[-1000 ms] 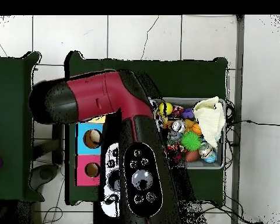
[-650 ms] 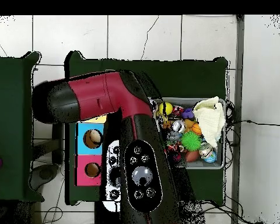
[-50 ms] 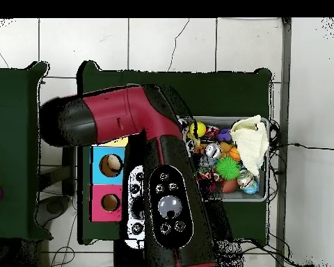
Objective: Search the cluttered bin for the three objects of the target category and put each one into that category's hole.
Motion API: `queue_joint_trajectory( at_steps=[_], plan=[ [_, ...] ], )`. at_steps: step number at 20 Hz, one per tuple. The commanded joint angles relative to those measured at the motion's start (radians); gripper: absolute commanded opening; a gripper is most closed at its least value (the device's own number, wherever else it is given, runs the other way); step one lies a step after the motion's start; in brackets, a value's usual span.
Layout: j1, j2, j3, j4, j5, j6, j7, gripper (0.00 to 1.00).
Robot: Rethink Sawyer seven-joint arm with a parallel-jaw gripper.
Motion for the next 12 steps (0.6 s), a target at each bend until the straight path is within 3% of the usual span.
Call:
queue_joint_trajectory(
  at_steps=[1,12],
  plan=[
    [-0.02,0.035,-0.014,0.115,0.007,-0.033,0.112,0.0],
    [-0.027,0.03,-0.018,0.13,0.01,-0.033,0.114,0.0]
  ],
)
